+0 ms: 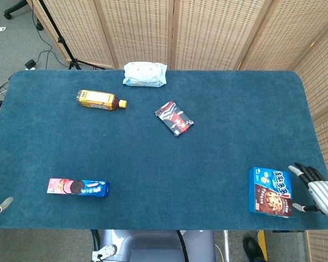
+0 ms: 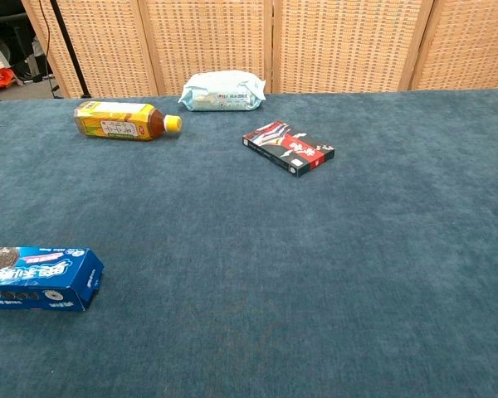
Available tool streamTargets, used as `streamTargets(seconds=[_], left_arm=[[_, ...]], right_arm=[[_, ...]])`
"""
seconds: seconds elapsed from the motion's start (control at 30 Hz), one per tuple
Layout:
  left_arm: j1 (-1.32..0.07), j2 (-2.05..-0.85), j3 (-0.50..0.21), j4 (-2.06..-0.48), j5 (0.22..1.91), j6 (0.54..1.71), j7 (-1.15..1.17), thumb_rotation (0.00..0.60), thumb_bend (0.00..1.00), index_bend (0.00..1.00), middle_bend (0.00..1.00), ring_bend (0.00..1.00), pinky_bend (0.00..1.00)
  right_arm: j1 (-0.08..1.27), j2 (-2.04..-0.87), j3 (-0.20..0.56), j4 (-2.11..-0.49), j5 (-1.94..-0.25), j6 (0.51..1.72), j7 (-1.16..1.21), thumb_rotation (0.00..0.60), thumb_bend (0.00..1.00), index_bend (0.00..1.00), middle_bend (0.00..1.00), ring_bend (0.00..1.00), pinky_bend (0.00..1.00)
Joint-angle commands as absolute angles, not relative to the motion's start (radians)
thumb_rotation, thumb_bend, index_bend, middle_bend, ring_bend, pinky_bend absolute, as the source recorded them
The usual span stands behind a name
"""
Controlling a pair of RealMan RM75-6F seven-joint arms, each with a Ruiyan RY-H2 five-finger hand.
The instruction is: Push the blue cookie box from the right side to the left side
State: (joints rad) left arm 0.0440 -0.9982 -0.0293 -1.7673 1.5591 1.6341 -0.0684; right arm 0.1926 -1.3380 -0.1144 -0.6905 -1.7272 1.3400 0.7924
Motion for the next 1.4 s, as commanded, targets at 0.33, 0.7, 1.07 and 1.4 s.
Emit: streamTargets(seconds=[0.33,0.7,1.07,1.4], left_arm=[[0.04,-0.999,-0.028,-1.769,1.556,1.626,-0.064,0.6,0.0,0.0,0.0,0.0,0.0],[0.038,-0.992,-0.03,-1.766,1.547,1.621,-0.083,0.6,0.0,0.0,0.0,0.0,0.0],[0.035,-0.989,-0.031,-1.765,1.542,1.615,-0.091,0.6,0.0,0.0,0.0,0.0,0.0],[0.028,-0.991,-0.035,-1.768,1.529,1.6,-0.079,0.6,0.0,0.0,0.0,0.0,0.0]], right_arm=[[0.273,-1.284,-0.104,-0.91,-1.729,1.311,0.702,0.6,0.0,0.0,0.0,0.0,0.0],[0.372,-1.254,-0.04,-1.146,-1.653,1.167,0.46,0.6,0.0,0.0,0.0,0.0,0.0],[0.432,-1.293,0.021,-1.202,-1.585,1.1,0.312,0.6,0.0,0.0,0.0,0.0,0.0],[0.496,-1.323,0.075,-1.275,-1.511,1.018,0.191,0.6,0.0,0.0,0.0,0.0,0.0]])
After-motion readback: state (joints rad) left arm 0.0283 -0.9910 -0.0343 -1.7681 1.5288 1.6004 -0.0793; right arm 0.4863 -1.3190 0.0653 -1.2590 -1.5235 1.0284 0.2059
